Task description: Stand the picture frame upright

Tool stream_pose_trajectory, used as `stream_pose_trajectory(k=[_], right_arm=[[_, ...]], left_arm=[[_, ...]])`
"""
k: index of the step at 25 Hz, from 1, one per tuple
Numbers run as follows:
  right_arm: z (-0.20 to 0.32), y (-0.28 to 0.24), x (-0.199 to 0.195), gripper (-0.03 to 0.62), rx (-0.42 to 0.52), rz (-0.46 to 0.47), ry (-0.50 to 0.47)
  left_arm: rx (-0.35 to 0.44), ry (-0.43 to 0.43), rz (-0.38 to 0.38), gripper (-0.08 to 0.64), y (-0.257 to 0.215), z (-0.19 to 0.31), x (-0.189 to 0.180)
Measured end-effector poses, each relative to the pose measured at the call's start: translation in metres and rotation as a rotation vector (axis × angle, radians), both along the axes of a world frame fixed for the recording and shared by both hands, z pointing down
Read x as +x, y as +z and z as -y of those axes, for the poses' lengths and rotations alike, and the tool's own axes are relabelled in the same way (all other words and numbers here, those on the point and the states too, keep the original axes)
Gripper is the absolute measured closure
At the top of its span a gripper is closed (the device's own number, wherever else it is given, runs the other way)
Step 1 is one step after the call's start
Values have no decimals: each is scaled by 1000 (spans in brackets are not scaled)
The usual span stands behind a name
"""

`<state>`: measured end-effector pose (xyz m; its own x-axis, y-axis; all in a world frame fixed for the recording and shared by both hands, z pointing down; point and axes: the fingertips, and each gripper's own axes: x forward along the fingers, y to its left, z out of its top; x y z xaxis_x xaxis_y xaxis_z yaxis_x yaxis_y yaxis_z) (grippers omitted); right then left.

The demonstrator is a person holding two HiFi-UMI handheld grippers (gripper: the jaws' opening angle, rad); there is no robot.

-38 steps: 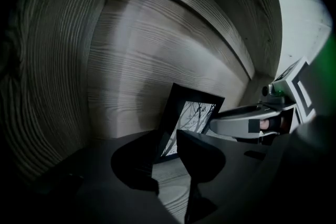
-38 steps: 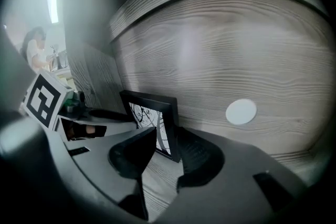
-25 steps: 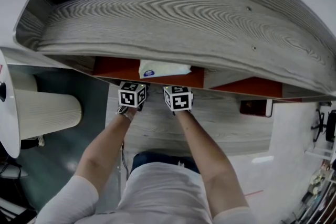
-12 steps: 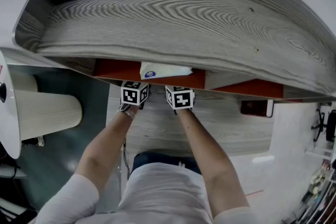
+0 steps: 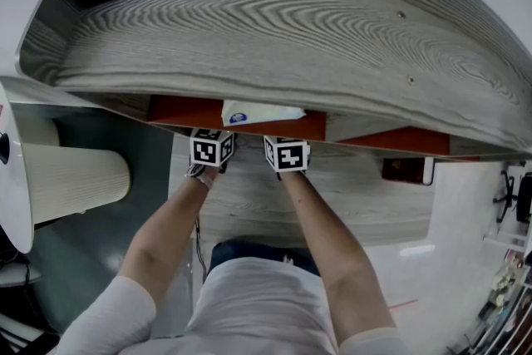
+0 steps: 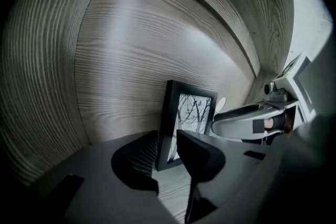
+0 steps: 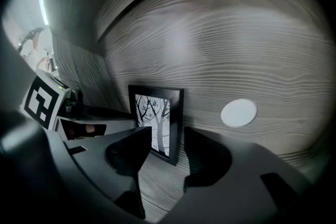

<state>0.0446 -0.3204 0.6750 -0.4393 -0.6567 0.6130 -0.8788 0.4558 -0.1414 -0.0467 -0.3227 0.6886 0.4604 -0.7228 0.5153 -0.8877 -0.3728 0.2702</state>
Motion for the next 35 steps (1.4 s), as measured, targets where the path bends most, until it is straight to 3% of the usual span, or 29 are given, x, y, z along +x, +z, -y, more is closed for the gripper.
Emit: stream_pose_trajectory(k=[9, 15, 20, 35], right_arm=[[-14, 1, 14, 413, 14, -18, 40], [-38, -8, 19, 491, 31, -11, 79], [-59, -21, 26, 536, 42, 30, 127], [-129, -85, 35, 557, 109, 145, 228]], left_arm=[[18, -6, -10, 443, -11, -11, -7], [-3, 1, -16, 453, -9, -37, -12], [-19, 28, -23, 501, -17, -59, -14], [33, 155, -81, 545, -97, -117, -13]])
